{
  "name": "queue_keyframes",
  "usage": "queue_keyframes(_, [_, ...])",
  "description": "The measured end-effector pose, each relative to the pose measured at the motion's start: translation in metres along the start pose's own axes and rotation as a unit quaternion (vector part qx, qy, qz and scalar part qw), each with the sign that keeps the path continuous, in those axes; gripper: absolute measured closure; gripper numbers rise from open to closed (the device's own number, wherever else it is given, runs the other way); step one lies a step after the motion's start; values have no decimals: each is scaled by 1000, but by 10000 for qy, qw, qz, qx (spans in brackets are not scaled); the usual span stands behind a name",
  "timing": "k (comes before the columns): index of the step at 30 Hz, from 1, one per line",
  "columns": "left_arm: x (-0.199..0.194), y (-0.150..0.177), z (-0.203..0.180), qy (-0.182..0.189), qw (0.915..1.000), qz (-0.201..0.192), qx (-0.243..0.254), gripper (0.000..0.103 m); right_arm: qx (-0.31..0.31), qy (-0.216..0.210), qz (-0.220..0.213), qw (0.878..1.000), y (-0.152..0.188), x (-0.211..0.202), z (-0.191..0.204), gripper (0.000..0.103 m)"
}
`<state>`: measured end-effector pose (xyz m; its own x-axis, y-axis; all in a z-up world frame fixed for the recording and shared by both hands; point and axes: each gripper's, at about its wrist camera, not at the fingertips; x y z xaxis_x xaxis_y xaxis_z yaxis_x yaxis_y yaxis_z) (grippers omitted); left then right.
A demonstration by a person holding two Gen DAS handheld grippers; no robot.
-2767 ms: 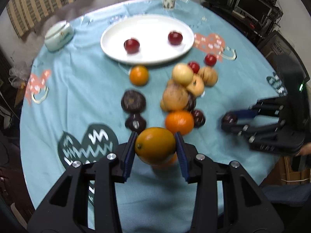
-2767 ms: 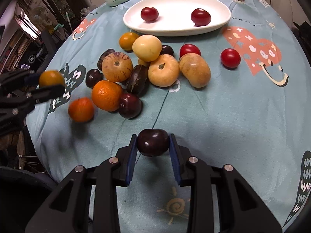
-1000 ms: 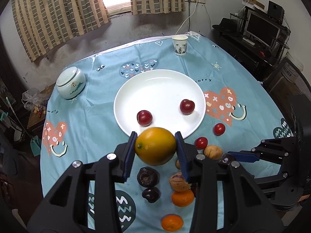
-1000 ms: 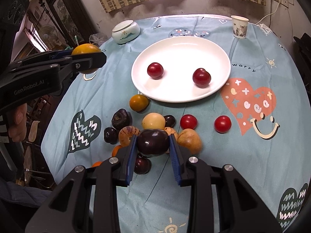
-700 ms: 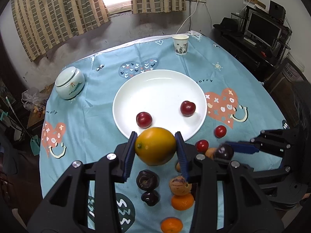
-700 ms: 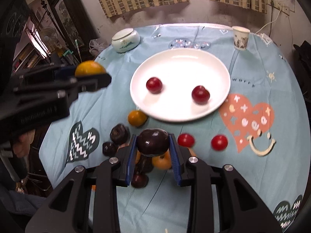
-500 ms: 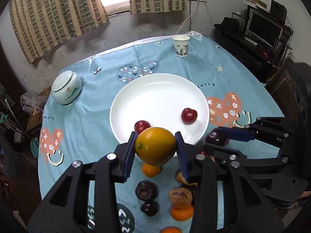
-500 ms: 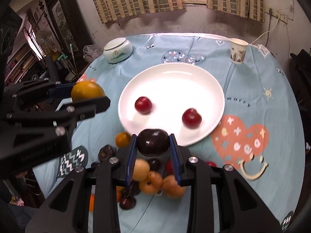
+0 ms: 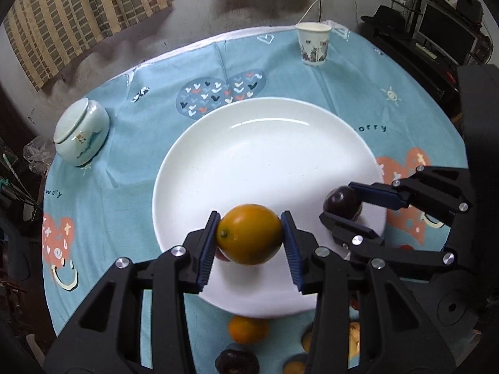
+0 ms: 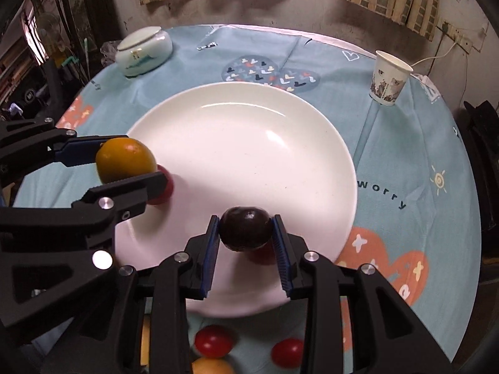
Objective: Organize fruits
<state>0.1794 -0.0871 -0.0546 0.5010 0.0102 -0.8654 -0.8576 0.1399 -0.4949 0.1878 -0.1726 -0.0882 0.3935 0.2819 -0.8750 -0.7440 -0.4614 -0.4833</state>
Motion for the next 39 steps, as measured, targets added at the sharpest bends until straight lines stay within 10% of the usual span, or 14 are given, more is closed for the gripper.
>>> queue_keyframes(1, [2, 0, 1, -20, 10000, -17, -24, 55, -83, 26, -54, 9999, 0, 2, -1, 64])
queue_keyframes(4, [1, -1, 4, -69, 9999, -101, -30, 45, -163, 99, -122, 9997, -2, 2, -3, 7])
queue_keyframes(12, [-24, -1, 12, -179, 9992, -326, -149, 42, -277, 215, -595, 9976, -2, -39, -9, 7])
queue_keyframes(19, [-101, -4, 20, -352, 9922, -1128, -407, 23, -91, 505, -1989, 9787, 5, -157, -20, 7])
queue_keyframes(29, [-200, 1, 9, -443, 9738, -2188, -445, 10, 461, 904, -4533, 8855, 41, -350, -13, 1])
queue_keyframes(39, [-235, 15, 9, -443, 9689, -2385, -485, 5, 866, 461, -4083, 9076, 57, -346, -6, 1])
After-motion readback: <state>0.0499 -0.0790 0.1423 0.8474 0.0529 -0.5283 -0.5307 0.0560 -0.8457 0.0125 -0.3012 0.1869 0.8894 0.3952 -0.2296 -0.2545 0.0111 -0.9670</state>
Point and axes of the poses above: each gripper's, at about its wrist camera, not at the fingertips, and x roughly the way its jaws point, z to its left, y to its underside, and after that the axes turned 2 degrees about -x, right-handed
